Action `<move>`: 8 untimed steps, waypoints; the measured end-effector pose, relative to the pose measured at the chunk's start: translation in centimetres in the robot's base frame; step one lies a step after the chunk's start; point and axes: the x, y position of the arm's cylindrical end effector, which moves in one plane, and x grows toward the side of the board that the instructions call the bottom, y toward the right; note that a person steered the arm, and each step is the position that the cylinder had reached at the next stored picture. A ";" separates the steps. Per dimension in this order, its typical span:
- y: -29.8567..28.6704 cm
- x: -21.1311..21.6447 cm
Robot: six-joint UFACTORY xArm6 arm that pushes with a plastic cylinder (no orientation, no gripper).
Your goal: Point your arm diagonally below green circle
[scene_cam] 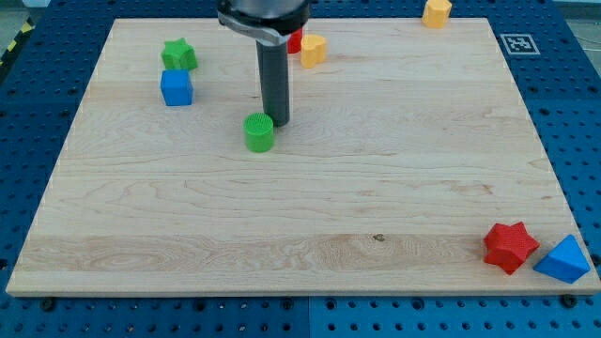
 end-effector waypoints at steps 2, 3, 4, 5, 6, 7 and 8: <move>0.5 4.7; 0.5 6.6; 0.5 7.4; 0.7 7.4; 2.5 7.3; 3.7 7.3; 3.8 7.3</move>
